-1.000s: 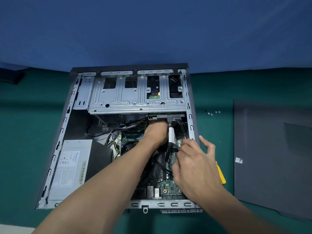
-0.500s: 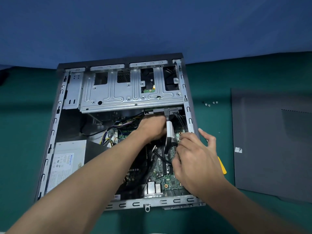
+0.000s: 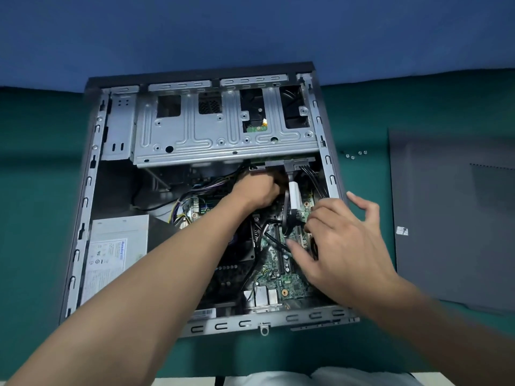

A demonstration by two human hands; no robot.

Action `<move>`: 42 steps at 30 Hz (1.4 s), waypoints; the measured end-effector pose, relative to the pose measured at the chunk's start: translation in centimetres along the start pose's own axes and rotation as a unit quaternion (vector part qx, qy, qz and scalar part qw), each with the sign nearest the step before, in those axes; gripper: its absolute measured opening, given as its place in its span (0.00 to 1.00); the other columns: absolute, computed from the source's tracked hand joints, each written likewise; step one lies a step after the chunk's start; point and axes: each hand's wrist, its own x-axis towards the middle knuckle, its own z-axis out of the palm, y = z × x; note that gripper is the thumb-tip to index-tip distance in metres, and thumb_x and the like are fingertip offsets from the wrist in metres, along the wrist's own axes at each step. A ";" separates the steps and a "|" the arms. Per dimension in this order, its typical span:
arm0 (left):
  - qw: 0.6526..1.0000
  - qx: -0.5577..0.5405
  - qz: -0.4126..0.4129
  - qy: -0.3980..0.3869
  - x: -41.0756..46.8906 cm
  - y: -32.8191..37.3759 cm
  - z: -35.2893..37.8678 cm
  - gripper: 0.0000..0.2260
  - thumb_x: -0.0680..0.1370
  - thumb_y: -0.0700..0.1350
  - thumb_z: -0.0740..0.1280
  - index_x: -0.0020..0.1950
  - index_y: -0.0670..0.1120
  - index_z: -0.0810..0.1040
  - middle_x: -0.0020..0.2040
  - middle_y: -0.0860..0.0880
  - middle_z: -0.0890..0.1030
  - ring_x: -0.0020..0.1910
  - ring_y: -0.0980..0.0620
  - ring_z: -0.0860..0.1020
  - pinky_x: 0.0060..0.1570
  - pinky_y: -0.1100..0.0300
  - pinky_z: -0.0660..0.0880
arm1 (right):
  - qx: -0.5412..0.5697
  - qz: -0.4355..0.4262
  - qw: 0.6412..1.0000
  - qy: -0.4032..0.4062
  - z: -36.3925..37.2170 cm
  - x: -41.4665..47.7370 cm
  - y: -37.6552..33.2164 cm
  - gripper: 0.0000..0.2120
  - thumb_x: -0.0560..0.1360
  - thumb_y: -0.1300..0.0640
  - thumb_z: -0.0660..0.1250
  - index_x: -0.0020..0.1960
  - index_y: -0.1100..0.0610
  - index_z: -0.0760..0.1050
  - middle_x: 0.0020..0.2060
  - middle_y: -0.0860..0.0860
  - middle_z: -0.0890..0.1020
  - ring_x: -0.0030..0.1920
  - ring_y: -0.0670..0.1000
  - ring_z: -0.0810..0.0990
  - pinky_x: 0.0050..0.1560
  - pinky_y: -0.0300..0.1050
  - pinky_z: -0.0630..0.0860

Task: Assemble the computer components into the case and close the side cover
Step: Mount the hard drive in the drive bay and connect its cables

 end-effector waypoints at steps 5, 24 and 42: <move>0.999 -0.015 0.016 0.031 0.0 -0.1 0.3 0.08 0.80 0.41 0.57 0.44 0.42 0.74 0.53 0.37 0.80 0.47 0.44 0.75 0.46 0.58 0.66 | -0.070 -0.003 0.996 -0.057 -0.4 0.3 -0.3 0.27 0.73 0.33 0.56 0.43 0.55 0.82 0.43 0.46 0.82 0.56 0.48 0.76 0.64 0.61 0.60; 0.989 0.032 0.077 0.124 -0.5 0.0 1.2 0.11 0.79 0.51 0.62 0.57 0.47 0.76 0.61 0.43 0.80 0.59 0.43 0.78 0.60 0.51 0.68 | -0.049 0.025 0.998 -0.002 0.7 0.6 -0.5 0.20 0.75 0.41 0.58 0.36 0.52 0.80 0.37 0.44 0.81 0.53 0.48 0.74 0.57 0.57 0.63; 0.987 0.049 0.099 0.119 -0.5 0.1 1.0 0.10 0.76 0.44 0.65 0.57 0.46 0.75 0.60 0.43 0.79 0.59 0.42 0.77 0.52 0.53 0.70 | -0.013 0.018 0.999 0.025 0.7 0.6 -0.3 0.15 0.74 0.44 0.62 0.37 0.51 0.81 0.35 0.43 0.81 0.51 0.47 0.73 0.55 0.56 0.64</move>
